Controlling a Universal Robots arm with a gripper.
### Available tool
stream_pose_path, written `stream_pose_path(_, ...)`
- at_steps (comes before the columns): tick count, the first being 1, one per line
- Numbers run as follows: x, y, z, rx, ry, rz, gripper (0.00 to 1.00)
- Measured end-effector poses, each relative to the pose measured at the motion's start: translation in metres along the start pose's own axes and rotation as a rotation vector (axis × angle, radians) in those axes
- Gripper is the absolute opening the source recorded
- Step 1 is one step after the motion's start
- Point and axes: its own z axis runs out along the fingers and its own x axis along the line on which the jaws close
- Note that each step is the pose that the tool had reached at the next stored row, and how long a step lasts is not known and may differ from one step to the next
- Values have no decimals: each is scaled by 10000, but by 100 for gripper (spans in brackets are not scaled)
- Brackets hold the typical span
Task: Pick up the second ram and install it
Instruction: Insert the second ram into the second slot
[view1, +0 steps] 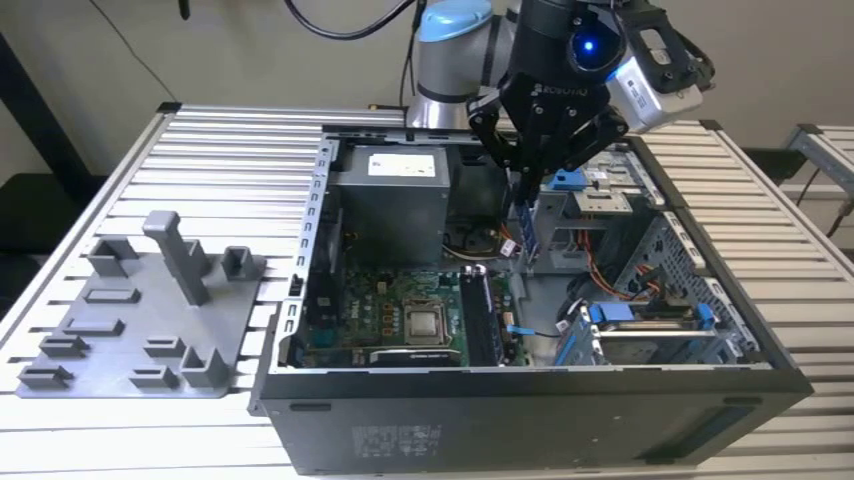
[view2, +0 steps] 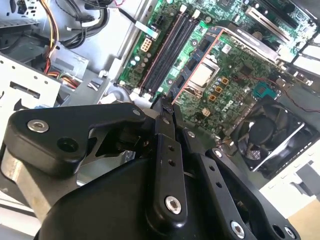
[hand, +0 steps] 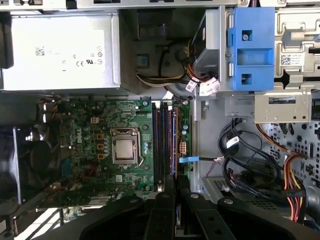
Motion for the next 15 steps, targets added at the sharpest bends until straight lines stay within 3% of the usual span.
stream_pose_path(7, 0, 1, 5, -2, -1, 0, 14)
stream_pose_path(15, 0, 1, 56, -1, -1, 0, 14)
